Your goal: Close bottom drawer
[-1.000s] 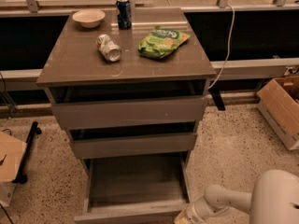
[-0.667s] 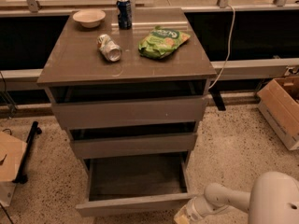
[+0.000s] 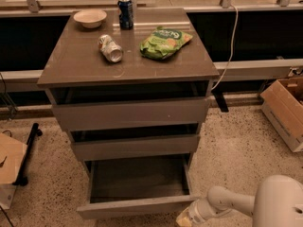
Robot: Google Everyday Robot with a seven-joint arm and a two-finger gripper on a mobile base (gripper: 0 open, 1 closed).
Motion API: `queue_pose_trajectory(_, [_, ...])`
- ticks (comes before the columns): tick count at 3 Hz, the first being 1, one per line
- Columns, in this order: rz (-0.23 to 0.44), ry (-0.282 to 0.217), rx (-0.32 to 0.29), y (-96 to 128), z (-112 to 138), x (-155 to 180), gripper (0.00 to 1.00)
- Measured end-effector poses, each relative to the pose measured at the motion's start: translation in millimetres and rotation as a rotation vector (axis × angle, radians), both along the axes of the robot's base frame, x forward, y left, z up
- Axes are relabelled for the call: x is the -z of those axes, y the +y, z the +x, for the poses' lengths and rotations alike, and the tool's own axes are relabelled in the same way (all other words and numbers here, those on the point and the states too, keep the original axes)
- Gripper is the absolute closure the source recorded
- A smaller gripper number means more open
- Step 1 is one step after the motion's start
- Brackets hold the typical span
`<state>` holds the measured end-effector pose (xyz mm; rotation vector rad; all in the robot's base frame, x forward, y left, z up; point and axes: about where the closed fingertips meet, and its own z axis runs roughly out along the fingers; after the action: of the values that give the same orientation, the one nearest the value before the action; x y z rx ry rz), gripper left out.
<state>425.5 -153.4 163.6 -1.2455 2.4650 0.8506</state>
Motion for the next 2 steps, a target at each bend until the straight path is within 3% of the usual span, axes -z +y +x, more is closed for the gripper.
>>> queue_pose_trajectory(1, [0.005, -0.124, -0.071, 23.0, 61.7, -13.0, 1.00])
queue_pose_trajectory(2, [0.005, -0.126, -0.073, 23.8, 62.2, -13.3, 1.00])
